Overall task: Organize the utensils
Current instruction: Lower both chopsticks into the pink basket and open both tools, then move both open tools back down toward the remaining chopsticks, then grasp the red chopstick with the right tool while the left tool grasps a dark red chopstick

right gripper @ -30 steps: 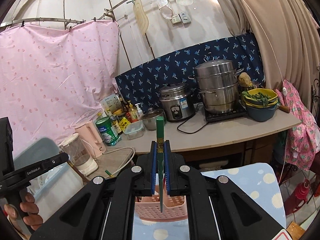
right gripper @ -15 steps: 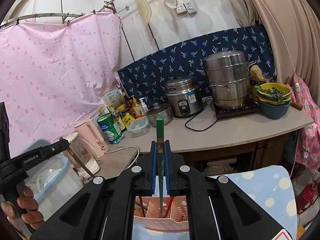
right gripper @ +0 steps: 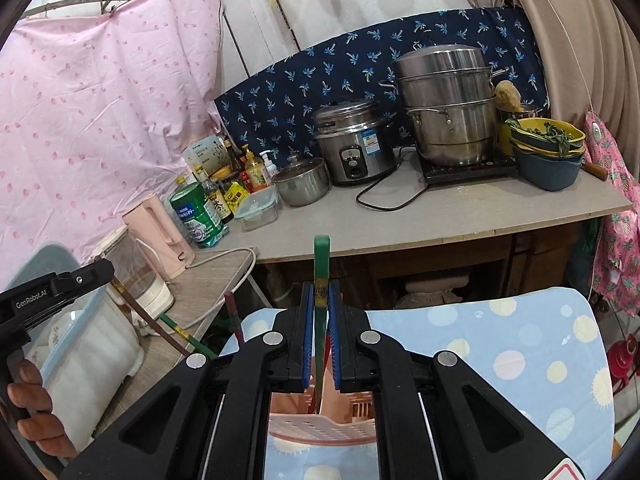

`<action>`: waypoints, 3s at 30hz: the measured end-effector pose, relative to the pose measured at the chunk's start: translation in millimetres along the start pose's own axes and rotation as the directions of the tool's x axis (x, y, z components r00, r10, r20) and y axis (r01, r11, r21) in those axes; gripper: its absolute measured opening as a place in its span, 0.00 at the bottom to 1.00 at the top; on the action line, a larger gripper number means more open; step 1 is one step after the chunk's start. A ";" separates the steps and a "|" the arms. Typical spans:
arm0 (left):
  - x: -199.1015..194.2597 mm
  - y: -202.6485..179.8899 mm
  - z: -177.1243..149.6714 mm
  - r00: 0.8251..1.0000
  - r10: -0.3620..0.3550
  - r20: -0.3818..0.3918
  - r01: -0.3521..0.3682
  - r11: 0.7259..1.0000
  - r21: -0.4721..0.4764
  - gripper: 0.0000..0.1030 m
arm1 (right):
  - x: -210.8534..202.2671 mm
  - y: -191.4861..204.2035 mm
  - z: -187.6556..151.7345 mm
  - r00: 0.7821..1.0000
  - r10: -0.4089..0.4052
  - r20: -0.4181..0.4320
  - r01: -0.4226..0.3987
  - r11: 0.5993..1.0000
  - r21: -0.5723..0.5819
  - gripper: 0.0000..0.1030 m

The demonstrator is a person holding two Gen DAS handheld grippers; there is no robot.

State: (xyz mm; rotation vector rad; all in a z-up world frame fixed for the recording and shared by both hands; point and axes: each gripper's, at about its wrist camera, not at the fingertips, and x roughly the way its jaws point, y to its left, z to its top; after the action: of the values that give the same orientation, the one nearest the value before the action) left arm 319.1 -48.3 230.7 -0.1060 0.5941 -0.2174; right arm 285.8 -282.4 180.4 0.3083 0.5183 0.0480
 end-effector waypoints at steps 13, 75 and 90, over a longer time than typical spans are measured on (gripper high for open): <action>-22.8 -0.5 -21.8 1.000 0.030 0.010 -0.030 0.999 0.024 0.34 | -39.3 7.5 -4.1 0.999 -0.012 0.039 0.013 1.000 -0.016 0.24; -89.2 28.0 -326.7 0.940 0.112 -0.321 -0.076 0.990 0.123 0.50 | -137.9 25.8 -333.2 0.917 -0.103 -0.385 0.048 0.987 -0.151 0.31; -85.3 17.9 -336.0 0.933 0.092 -0.347 -0.045 0.989 0.141 0.54 | -131.3 24.8 -344.3 0.910 -0.174 -0.377 0.095 0.971 -0.219 0.09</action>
State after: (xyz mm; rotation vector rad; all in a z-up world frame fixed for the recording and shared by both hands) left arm 63.4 -23.3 -2.8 0.0846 0.9391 -0.2081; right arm 2.3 -179.2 -32.7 0.0653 0.9297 0.0260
